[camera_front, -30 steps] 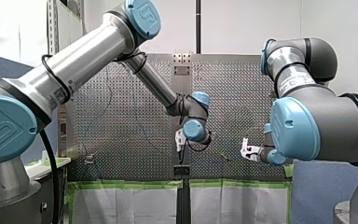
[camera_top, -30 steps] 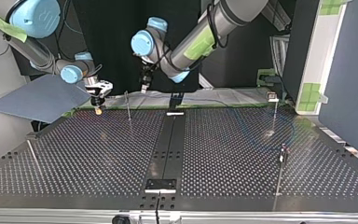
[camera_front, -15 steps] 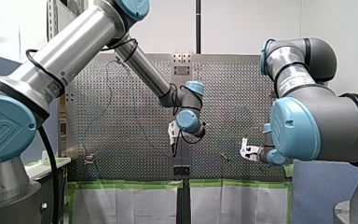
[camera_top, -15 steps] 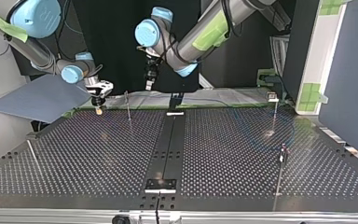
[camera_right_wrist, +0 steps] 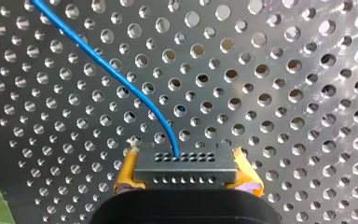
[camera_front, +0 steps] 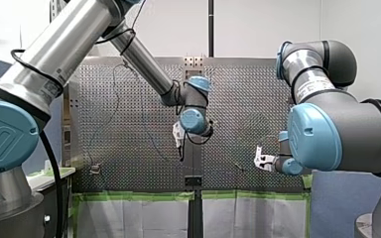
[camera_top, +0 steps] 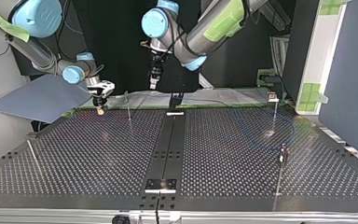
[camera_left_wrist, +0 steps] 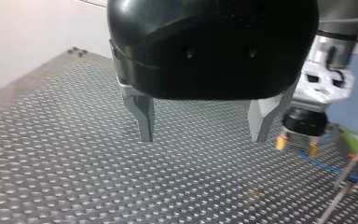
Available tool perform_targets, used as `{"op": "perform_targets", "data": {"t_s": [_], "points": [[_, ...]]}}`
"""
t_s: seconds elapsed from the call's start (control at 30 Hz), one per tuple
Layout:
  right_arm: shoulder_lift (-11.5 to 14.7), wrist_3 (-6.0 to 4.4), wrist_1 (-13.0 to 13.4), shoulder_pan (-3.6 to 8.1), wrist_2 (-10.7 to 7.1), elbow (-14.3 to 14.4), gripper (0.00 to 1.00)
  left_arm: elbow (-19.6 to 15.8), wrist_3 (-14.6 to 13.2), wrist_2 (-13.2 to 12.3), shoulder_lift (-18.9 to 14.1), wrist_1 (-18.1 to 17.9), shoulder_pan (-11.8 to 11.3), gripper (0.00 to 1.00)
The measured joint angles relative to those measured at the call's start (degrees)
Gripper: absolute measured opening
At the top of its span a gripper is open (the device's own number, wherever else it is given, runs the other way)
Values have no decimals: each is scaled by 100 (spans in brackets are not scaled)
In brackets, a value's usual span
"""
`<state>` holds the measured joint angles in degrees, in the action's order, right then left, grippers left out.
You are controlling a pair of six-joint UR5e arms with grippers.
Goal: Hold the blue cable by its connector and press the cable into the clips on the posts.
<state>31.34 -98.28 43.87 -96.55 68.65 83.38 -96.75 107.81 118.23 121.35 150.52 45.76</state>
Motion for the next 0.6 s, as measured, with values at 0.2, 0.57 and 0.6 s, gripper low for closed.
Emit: {"op": "perform_targets", "data": {"t_s": [0.2,0.57,0.6], "points": [[0,0,0,-20,0,-7,0,-314,95,80,-313,-311,-4,100],[-1,0,0,-78,0,-9,0,-868,225,162,-867,-866,-14,100],[0,0,0,-81,0,-9,0,-908,233,164,-908,-907,-17,100]]}}
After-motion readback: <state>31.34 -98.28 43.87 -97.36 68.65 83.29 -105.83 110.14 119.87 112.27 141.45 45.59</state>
